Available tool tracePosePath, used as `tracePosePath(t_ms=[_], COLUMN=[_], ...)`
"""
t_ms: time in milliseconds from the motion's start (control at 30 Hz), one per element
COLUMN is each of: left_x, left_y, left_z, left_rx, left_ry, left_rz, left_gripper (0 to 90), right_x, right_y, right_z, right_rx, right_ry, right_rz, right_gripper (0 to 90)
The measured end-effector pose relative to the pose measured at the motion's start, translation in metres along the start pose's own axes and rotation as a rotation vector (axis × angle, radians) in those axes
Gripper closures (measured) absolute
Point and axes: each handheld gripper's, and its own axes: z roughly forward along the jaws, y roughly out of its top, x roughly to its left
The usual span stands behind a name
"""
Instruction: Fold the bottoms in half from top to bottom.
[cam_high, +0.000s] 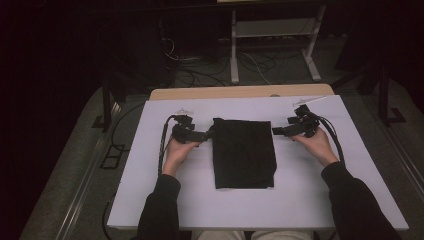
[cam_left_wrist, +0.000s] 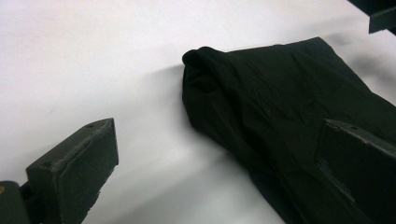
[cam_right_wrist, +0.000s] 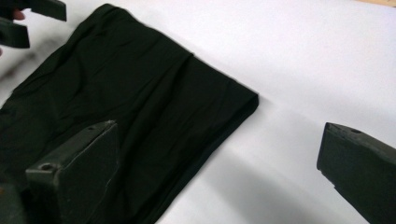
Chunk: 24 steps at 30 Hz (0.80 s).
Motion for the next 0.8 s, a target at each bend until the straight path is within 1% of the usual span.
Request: tracePosePath(t_ms=[67, 100, 233, 333, 433, 533, 700, 800], left_x=[0.001, 0.002, 0.006, 0.006, 0.003, -0.001, -0.007, -0.011], left_y=[-0.003, -0.004, -0.01, -0.015, -0.018, -0.022, -0.03, -0.033], left_z=[-0.005, -0.007, -0.018, -0.026, -0.036, -0.045, -0.053, -0.059], left_rx=[-0.004, -0.002, -0.02, -0.01, -0.028, -0.029, -0.036, -0.043], left_ry=[0.01, 0.014, 0.023, 0.025, 0.027, 0.032, 0.035, 0.038], left_rz=[0.006, 0.004, -0.003, -0.007, -0.013, -0.004, 0.014, 0.023], left_gripper=[0.0, 0.0, 0.0, 0.0, 0.0, 0.0, 0.0, 0.0], right_x=[0.001, 0.001, 0.004, 0.005, 0.009, 0.012, 0.018, 0.023], right_y=[-0.002, -0.003, -0.007, -0.01, -0.012, -0.016, -0.025, -0.031], right_z=[-0.003, -0.005, -0.014, -0.02, -0.026, -0.031, -0.04, -0.048], right_rx=[0.003, 0.003, -0.006, -0.009, -0.004, -0.01, -0.01, -0.024], right_ry=[0.002, 0.0, -0.006, -0.013, -0.013, -0.015, -0.016, -0.018], right_rz=[-0.006, -0.005, 0.0, -0.004, -0.013, -0.018, -0.017, -0.018], right_gripper=[0.0, 0.0, 0.0, 0.0, 0.0, 0.0, 0.0, 0.0])
